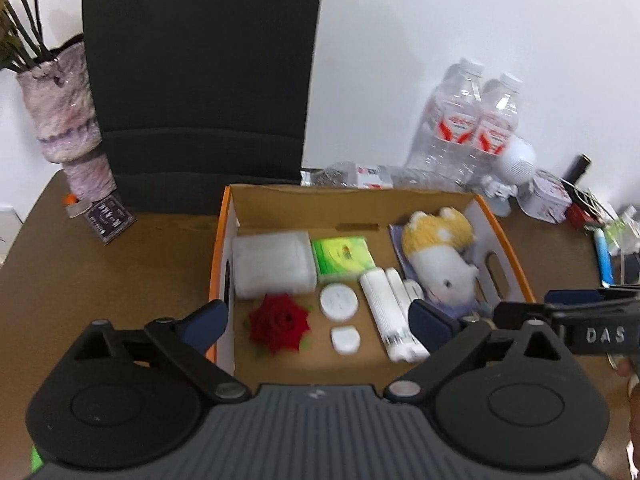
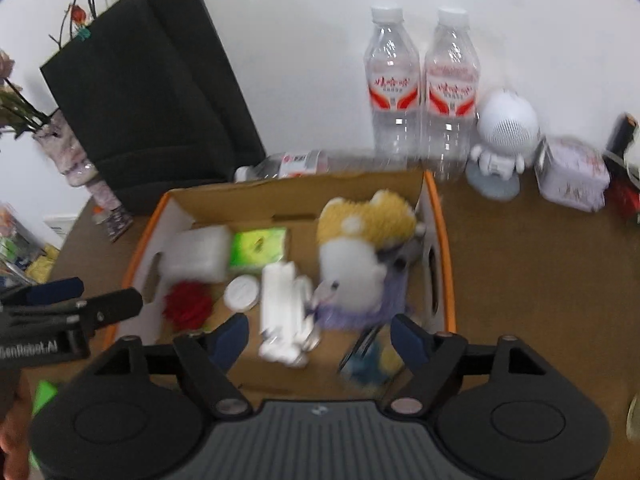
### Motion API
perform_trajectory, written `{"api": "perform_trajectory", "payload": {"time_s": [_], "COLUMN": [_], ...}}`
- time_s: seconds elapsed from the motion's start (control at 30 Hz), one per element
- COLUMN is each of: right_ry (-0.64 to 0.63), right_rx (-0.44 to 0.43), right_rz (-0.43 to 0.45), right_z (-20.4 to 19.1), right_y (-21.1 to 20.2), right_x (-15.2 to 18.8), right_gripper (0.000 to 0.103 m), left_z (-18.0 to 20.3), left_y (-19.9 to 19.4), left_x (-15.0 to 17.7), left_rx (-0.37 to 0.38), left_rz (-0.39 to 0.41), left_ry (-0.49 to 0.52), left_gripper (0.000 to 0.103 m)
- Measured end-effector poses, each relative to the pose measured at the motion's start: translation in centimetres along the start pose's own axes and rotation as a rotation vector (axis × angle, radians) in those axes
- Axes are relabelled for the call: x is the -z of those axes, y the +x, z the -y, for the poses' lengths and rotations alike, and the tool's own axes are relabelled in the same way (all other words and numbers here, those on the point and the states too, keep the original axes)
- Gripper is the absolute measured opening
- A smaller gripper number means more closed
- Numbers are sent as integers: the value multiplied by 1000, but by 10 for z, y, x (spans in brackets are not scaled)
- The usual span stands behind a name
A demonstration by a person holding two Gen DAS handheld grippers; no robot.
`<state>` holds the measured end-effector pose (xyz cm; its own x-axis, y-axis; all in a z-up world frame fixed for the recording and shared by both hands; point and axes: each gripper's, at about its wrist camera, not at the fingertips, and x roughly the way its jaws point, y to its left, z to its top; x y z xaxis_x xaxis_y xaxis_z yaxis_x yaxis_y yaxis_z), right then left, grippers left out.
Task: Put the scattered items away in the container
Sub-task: 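Withdraw both tools from the box back over the table, then grasp the small black item with the left tool while the right tool grasps the yellow block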
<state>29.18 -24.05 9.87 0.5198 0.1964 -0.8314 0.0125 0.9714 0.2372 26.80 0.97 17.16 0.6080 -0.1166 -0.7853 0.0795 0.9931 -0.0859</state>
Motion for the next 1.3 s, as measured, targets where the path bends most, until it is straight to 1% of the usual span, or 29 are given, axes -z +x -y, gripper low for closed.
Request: {"api": "perform_trajectory", "payload": {"time_s": [0.07, 0.1, 0.17, 0.23, 0.27, 0.3, 0.37, 0.4, 0.43, 0.47, 0.5, 0.53, 0.6, 0.63, 0.67, 0.73, 0.83, 0.9, 1.03, 1.1, 1.17, 1.2, 1.23, 1.3], "right_ry": [13, 8, -27, -66, -81, -100, -130, -149, -177, -210, -241, -259, -271, -268, -263, -241, -247, -255, -262, -263, -250, -244, -239, -227], "right_rx": [2, 8, 4, 23, 40, 52, 44, 45, 60, 80, 91, 92, 118, 126, 118, 116, 150, 160, 141, 147, 132, 122, 113, 106], "right_rz": [10, 33, 103, 211, 278, 364, 540, 606, 647, 667, 667, 652, 575, 524, 482, 442, 397, 381, 358, 342, 340, 347, 359, 388], "right_z": [-4, -8, -18, -27, -30, -34, -34, -33, -32, -30, -27, -23, -21, -21, -20, -18, -19, -22, -23, -24, -22, -21, -19, -16], "right_y": [-14, -23, -40, -59, -68, -77, -91, -93, -92, -88, -80, -72, -57, -50, -46, -38, -26, -21, -17, -14, -14, -16, -19, -25], "right_x": [12, 19, 40, 70, 87, 109, 160, 186, 209, 232, 254, 272, 295, 303, 308, 316, 324, 330, 332, 333, 331, 329, 325, 316], "right_gripper": [79, 79, 81, 81, 82, 83, 93, 94, 99, 103, 103, 103, 103, 102, 99, 97, 97, 97, 97, 98, 97, 97, 97, 97], "left_z": [8, 13, 24, 32, 35, 38, 37, 36, 36, 35, 32, 29, 20, 17, 15, 14, 19, 21, 17, 15, 10, 5, -1, -11], "left_y": [-20, -32, -58, -84, -95, -104, -114, -115, -112, -105, -98, -92, -80, -75, -70, -61, -53, -48, -38, -37, -38, -39, -38, -26], "left_x": [14, 24, 51, 84, 104, 124, 166, 187, 207, 226, 242, 255, 275, 283, 290, 299, 305, 306, 314, 318, 309, 298, 282, 250], "left_rx": [-19, -33, -71, -111, -124, -134, -141, -148, -172, -203, -217, -205, -116, -72, -46, -49, -80, -89, -90, -75, -47, -30, -9, 42], "left_rz": [27, 60, 175, 320, 391, 443, 521, 540, 531, 499, 460, 429, 365, 338, 316, 286, 260, 240, 200, 199, 213, 223, 239, 261], "left_ry": [22, 46, 79, 93, 100, 106, 130, 158, 181, 184, 170, 149, 101, 74, 57, 53, 80, 87, 77, 59, 62, 57, 47, 37], "left_gripper": [101, 102, 103, 103, 103, 103, 103, 103, 103, 103, 103, 103, 103, 103, 103, 103, 103, 103, 103, 103, 101, 94, 90, 91]}}
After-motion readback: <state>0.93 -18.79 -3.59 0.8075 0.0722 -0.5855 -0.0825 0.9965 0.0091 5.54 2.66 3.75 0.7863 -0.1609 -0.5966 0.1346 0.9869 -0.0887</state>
